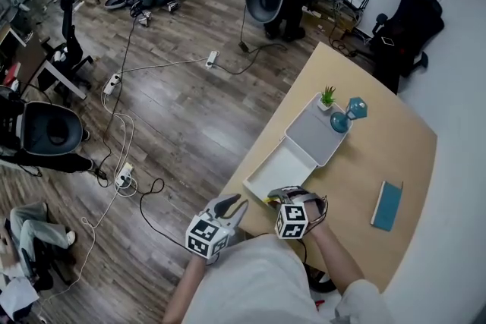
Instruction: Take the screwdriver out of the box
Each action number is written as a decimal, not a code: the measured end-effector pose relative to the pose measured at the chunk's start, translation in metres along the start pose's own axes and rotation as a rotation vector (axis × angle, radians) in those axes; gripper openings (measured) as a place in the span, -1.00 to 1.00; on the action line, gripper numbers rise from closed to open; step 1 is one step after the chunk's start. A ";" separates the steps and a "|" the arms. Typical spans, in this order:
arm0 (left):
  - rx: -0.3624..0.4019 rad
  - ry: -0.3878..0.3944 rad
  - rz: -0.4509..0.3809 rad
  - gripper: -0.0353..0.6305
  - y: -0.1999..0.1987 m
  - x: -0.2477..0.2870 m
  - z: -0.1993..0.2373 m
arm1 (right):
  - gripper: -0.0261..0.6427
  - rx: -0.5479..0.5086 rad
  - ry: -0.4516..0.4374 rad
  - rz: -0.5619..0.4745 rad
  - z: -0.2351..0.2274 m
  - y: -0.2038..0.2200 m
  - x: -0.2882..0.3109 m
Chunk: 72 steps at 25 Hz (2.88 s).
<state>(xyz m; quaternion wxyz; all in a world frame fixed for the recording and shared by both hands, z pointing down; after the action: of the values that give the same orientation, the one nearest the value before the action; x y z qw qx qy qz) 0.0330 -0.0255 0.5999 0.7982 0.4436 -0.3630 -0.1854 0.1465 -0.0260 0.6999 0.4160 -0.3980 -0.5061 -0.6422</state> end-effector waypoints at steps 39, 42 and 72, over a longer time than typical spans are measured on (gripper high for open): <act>-0.044 -0.054 -0.061 -0.77 -0.008 -0.003 0.016 | -0.70 1.340 0.278 -1.107 -0.041 0.009 -0.087; -0.037 -0.054 -0.076 -0.84 -0.010 -0.003 0.015 | -0.70 1.310 0.328 -1.110 -0.048 0.013 -0.092; 0.062 -0.064 -0.172 -0.88 -0.074 -0.023 0.015 | -0.70 1.126 0.398 -1.001 -0.073 0.017 -0.157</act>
<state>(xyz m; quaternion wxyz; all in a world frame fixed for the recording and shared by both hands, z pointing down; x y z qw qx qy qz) 0.0086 -0.0595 0.5326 0.7532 0.4915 -0.3545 -0.2558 0.2087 -0.0798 0.5466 0.2992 0.2717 -0.7910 -0.4593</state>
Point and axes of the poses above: the fingertips, and each gripper's own axes: x forward along the fingers, z to its left, y out of its underside, the point moved 4 cm from there along -x, backward along the fingers, and after that the axes turned 4 degrees about -y, right-handed, at the moved point
